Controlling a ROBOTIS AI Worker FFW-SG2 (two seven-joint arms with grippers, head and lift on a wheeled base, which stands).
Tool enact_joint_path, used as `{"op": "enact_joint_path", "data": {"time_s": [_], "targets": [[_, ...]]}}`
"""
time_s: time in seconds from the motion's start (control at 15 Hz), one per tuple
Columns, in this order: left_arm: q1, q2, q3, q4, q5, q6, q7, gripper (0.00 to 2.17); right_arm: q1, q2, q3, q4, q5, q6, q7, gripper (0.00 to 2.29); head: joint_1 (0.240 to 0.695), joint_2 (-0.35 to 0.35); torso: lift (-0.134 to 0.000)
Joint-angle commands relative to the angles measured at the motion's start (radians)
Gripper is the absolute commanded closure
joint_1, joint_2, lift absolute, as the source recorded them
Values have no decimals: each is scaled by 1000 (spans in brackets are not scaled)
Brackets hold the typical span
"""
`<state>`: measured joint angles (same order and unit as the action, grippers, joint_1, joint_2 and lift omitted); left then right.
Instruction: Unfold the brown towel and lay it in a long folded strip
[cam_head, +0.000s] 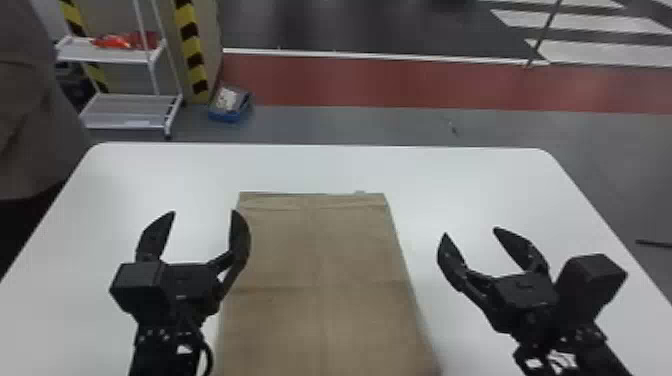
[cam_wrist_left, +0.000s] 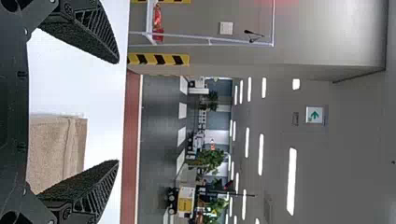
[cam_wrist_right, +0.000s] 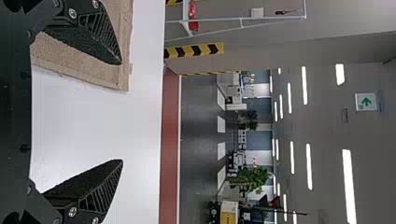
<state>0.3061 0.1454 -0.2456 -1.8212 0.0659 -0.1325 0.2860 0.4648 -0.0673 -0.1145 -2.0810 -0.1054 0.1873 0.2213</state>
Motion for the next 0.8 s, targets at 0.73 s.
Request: {"op": "enact_joint_path", "data": {"time_s": [0.73], "targets": [[-357, -32, 22, 435, 137, 52, -217, 211, -83, 3, 39, 96, 62, 36, -7, 144, 695, -78, -120]]}}
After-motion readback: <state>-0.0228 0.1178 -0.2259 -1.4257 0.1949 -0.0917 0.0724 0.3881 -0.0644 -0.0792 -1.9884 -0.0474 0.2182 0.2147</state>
